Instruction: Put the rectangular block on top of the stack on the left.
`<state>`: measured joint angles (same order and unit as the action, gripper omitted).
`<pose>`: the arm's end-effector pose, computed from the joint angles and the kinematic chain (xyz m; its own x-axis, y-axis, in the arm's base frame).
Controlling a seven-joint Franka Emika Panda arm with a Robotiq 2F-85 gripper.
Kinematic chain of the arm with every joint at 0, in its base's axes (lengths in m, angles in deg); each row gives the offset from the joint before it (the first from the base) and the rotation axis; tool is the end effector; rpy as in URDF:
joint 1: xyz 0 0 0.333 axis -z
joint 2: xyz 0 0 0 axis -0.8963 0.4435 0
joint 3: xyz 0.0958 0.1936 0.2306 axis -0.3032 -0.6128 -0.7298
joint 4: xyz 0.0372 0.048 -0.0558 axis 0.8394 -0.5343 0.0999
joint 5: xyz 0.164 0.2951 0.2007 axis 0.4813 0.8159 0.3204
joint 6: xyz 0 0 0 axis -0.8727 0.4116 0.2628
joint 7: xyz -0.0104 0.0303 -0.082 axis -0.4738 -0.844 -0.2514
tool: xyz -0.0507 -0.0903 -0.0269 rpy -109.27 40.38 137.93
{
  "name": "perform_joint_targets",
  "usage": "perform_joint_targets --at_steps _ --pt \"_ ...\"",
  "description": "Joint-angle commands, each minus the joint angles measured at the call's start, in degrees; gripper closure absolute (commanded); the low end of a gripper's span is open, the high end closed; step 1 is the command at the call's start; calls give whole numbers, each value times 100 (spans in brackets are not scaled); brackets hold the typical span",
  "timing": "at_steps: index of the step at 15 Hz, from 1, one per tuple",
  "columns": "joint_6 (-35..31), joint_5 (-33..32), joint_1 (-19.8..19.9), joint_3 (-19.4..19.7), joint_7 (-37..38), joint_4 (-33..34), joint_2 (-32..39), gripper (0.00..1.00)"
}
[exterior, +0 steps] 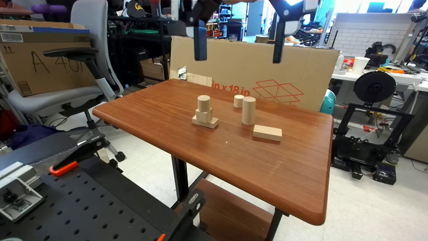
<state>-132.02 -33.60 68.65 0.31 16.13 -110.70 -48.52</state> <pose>0.4493 -0.1155 0.3339 0.9758 0.1648 -0.1437 0.1791 -0.9794 0.0932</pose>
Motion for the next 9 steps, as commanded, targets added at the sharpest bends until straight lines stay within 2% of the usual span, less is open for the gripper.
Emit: perform_joint_targets --at_steps 1,5,9 --pt "-358 498 115 53 -412 643 915 0" --pt "-623 1020 313 -35 -613 1235 1740 0" --pt "-559 879 452 -75 -518 1721 2291 0"
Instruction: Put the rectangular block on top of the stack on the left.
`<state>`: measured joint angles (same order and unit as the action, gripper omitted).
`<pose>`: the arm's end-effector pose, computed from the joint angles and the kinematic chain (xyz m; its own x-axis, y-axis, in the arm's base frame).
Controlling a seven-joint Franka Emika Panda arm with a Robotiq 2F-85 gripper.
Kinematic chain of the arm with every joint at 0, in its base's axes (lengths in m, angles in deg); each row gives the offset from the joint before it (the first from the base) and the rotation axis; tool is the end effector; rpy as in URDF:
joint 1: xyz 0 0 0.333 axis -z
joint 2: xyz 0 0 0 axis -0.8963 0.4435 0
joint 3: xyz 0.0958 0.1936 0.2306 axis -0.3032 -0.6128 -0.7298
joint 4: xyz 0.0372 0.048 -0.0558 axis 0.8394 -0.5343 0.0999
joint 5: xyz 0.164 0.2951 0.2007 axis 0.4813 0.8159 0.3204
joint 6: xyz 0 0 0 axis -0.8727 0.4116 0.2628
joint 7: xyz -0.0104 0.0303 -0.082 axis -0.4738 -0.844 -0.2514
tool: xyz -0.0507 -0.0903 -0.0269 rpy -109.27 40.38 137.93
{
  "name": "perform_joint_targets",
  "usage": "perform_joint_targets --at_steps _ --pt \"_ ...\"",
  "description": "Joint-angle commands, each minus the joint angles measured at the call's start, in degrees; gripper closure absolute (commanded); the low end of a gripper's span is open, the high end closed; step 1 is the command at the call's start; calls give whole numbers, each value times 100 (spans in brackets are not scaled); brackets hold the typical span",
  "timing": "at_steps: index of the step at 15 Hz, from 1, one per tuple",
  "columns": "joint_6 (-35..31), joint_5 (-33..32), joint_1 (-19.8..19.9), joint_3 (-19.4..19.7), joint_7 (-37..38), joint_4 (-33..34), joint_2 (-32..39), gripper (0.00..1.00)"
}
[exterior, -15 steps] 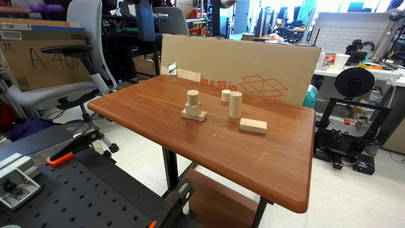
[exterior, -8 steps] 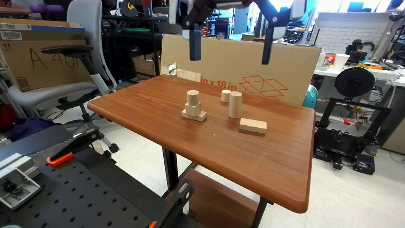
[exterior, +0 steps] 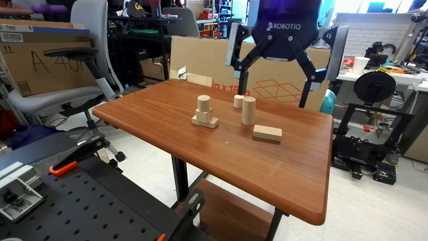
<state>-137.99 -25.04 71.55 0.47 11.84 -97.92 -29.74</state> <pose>0.5179 -0.1569 0.2676 0.9876 0.0998 -0.1210 0.1039 -0.9942 0.0279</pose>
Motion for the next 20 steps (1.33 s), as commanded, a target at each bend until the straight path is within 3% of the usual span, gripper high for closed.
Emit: perform_joint_targets --at_steps 1,20 --pt "42 -19 179 -97 -57 535 528 0" --pt "-184 43 467 -561 -276 1468 1809 0"
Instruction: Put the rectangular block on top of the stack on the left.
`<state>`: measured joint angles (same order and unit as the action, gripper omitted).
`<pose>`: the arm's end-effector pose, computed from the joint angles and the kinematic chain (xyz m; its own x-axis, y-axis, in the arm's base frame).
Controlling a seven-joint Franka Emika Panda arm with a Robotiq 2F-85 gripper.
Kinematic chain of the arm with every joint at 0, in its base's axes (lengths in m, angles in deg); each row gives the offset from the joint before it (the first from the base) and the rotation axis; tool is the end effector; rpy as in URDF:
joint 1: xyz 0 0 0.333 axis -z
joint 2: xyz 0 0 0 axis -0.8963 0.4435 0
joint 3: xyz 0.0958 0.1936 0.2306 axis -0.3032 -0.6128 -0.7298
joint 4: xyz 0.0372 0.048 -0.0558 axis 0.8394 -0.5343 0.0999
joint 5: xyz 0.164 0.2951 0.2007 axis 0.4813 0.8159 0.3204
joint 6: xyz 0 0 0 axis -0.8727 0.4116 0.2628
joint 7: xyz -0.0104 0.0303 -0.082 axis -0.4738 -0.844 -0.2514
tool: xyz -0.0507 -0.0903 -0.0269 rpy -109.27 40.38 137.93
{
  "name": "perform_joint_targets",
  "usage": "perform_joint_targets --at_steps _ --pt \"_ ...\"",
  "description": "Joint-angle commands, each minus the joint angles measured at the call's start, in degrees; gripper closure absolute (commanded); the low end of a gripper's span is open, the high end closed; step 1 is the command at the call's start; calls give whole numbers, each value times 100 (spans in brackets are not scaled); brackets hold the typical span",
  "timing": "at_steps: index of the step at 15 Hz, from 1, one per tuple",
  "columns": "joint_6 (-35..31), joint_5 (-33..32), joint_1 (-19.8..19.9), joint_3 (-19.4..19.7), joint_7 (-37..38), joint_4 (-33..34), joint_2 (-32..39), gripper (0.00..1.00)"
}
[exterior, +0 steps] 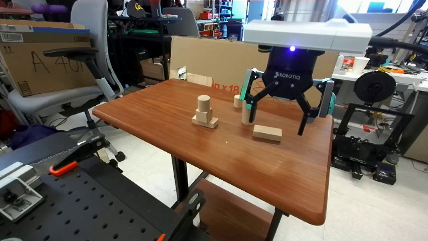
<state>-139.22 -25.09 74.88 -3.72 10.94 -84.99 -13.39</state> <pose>0.5740 -0.1635 0.1913 0.9777 0.1374 -0.1591 0.1415 -0.9898 0.0144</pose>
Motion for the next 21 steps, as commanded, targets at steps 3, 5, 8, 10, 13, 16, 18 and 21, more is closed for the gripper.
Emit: perform_joint_targets --at_steps 3,5,8,10,13,16,18,21 --pt "-91 -34 100 -127 -127 262 305 0" --pt "-91 -113 68 -103 -99 354 414 0" --pt "-101 -177 51 -106 -97 505 578 0" --pt "-81 -141 62 -160 -130 583 663 0" --pt "-73 -161 35 -218 -158 678 781 0" --pt "-52 -205 20 -234 -175 769 876 23" --pt "-40 -341 -4 -191 -173 799 878 34" --pt "-46 -507 -29 -189 -198 775 781 56"
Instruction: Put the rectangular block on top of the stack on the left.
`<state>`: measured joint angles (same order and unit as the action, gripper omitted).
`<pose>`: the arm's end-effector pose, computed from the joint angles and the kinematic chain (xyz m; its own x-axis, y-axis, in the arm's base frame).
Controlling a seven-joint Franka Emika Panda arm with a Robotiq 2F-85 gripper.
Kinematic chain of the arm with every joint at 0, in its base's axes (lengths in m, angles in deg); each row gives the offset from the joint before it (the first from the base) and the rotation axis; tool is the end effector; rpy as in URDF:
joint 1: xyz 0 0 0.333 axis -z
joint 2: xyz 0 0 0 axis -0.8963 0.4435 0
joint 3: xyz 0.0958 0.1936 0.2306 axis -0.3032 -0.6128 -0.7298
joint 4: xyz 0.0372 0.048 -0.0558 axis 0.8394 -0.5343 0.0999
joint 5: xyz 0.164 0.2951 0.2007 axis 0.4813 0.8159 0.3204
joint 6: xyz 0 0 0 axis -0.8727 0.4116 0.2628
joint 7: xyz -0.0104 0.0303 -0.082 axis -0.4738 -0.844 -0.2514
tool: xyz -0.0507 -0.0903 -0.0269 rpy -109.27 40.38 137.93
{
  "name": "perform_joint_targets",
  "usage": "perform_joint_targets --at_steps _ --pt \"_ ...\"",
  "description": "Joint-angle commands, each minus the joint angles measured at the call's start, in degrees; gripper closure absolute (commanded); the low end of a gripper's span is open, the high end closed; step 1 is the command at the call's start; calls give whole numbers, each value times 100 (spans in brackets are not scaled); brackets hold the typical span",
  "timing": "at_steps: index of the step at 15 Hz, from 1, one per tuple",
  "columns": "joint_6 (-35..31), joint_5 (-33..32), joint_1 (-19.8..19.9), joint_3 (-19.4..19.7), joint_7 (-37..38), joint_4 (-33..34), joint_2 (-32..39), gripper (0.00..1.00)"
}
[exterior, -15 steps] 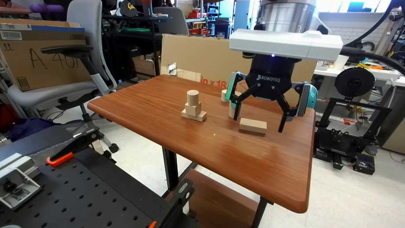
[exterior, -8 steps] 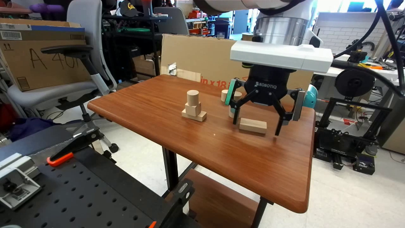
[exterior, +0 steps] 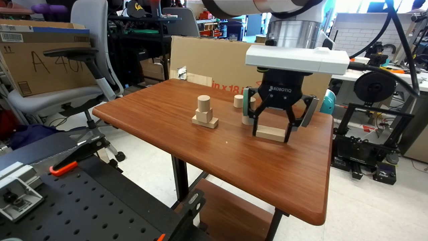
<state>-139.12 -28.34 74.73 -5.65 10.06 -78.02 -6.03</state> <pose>0.6039 -0.1490 0.1570 0.9574 0.2270 -0.1786 0.2355 -0.9715 0.0275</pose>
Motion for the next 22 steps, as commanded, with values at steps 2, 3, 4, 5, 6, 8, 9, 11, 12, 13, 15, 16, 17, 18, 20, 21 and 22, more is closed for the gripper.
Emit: perform_joint_targets --at_steps 2,3,4,5,6,8,9,11,12,13,15,16,17,18,20,21,22 --pt "-63 -249 -11 -28 -135 28 -15 58" --pt "-52 -254 -19 -41 -102 -24 -68 58" --pt "-48 -263 -33 -46 -82 -68 -110 58" --pt "-67 -267 -55 -48 -43 -168 -195 58" --pt "-85 -268 -78 -45 -7 -267 -278 58" --pt "-134 -266 -106 -44 13 -551 -493 58" --pt "-170 -266 -124 -32 49 -702 -604 58" --pt "-202 -255 -150 -15 113 -939 -798 58" --pt "-207 -248 -162 -2 164 -1042 -896 58" --pt "-208 -230 -167 -2 205 -1128 -986 58" --pt "-167 -171 -188 -16 324 -1232 -1154 58" --pt "-86 -101 -195 -46 385 -1232 -1218 58" --pt "-86 -50 -207 -62 443 -1252 -1276 58" --pt "-94 18 -239 -81 543 -1256 -1343 58" --pt "-140 101 -325 -115 754 -1315 -1496 58" --pt "-133 145 -381 -131 859 -1398 -1644 58" --pt "-103 170 -442 -148 978 -1430 -1743 58"
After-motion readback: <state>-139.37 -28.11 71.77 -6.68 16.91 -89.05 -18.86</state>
